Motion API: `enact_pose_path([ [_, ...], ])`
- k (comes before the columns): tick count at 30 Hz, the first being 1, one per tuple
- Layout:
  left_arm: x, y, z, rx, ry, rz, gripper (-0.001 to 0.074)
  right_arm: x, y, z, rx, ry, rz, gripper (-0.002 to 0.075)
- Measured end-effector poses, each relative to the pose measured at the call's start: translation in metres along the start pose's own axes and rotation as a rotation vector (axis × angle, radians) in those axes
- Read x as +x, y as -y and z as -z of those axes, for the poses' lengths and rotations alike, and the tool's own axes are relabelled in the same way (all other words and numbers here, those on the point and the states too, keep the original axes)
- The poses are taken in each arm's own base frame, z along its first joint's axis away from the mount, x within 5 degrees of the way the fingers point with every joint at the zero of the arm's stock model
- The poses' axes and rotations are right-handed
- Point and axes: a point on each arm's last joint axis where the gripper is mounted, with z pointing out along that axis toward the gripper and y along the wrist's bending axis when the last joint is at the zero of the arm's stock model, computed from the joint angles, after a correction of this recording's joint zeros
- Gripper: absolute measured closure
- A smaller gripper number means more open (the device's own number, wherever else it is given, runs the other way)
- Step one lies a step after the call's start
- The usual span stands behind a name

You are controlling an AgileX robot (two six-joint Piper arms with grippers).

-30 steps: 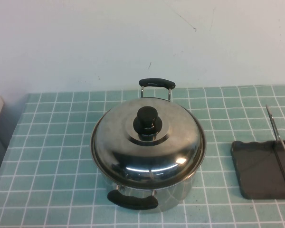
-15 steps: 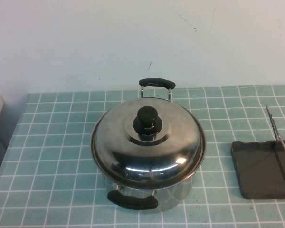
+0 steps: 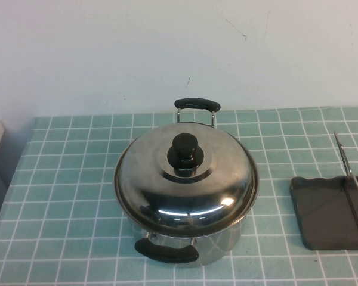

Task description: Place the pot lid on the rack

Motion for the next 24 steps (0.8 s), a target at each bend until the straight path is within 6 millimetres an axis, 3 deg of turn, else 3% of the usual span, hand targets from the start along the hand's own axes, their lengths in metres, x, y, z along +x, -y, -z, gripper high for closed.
enact_pose_path([
  [4,-0.001,-0.002,0.0,-0.025,0.01,-0.071,0.0738,0.0,0.0,0.0,0.0,0.0,0.0,0.0729],
  [7,-0.004,-0.001,0.0,-0.007,0.04,0.046,0.0738,0.0,0.0,0.0,0.0,0.0,0.0,0.0729],
  [12,-0.011,0.008,0.001,0.139,0.086,0.802,0.0738,0.0,0.0,0.0,0.0,0.0,0.0,0.0729],
  [15,-0.015,0.011,0.002,0.201,0.082,1.085,0.0738,0.0,0.0,0.0,0.0,0.0,0.0,0.0729],
  [24,-0.018,0.01,0.002,0.219,0.119,1.17,0.0738,0.0,0.0,0.0,0.0,0.0,0.0,0.0729],
])
